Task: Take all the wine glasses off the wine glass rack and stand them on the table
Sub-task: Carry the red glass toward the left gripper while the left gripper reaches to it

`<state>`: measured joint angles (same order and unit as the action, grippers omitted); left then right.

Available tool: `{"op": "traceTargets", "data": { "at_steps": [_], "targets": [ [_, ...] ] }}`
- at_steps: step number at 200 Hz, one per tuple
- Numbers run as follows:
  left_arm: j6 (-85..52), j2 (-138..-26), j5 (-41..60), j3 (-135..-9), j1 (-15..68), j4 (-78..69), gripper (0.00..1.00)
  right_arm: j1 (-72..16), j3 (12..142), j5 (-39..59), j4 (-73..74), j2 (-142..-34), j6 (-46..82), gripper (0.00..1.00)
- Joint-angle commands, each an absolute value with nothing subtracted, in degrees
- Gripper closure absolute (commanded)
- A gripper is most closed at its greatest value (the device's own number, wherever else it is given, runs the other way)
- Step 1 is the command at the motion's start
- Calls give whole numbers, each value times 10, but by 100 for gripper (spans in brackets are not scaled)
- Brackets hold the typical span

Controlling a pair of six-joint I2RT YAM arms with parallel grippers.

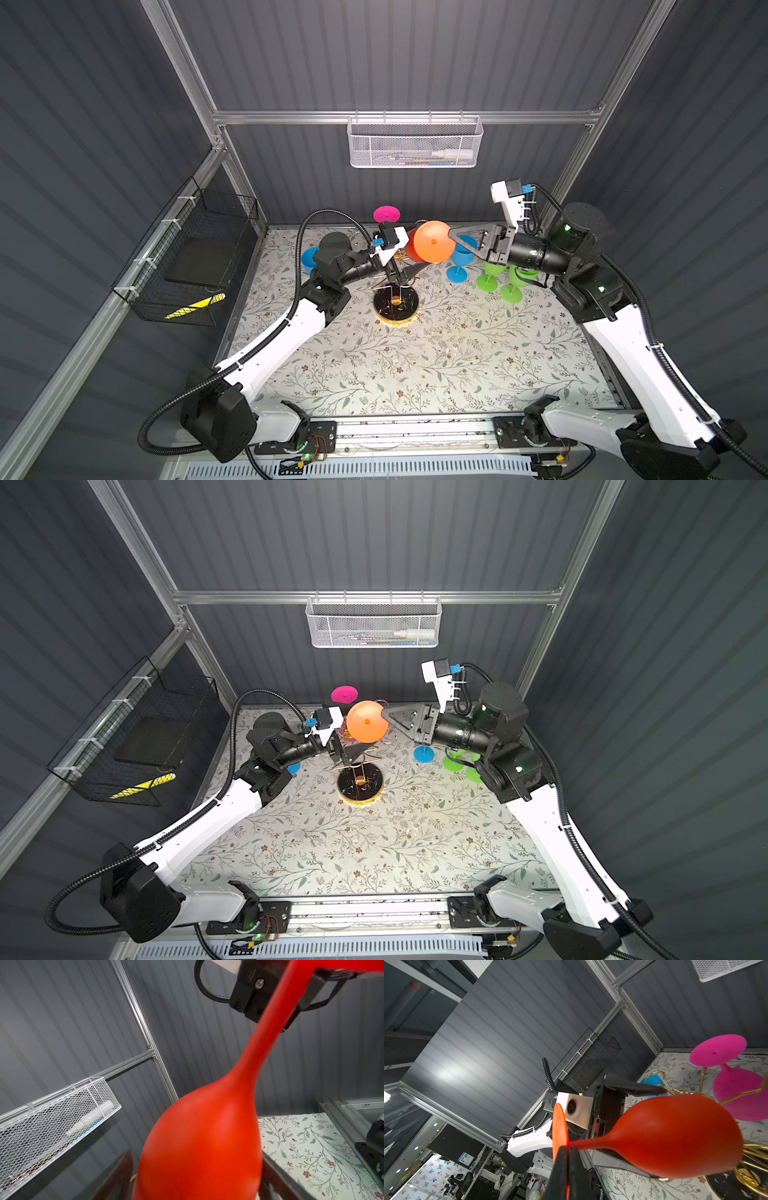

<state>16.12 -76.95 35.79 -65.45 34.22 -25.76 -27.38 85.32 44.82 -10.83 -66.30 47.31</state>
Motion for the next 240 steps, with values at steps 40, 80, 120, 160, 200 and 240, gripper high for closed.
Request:
{"op": "traceTargets", "data": {
  "at_steps": [40,80,120,160,200,240],
  "targets": [
    [164,-776,341,-674,347,-266,14,-292,809,462,-23,-651,530,100],
    [168,-757,328,-679,347,-221,23,-292,822,430,-75,-645,491,97],
    [161,-724,305,-715,347,-66,26,-292,846,350,-159,-621,411,55],
    [125,-722,287,-791,347,111,28,-291,877,200,-264,-584,275,42],
    [91,-786,307,-946,347,328,32,-296,870,105,-254,-562,150,42],
    [73,-846,356,-1051,346,478,32,-315,869,115,-213,-580,44,41]
  ]
}}
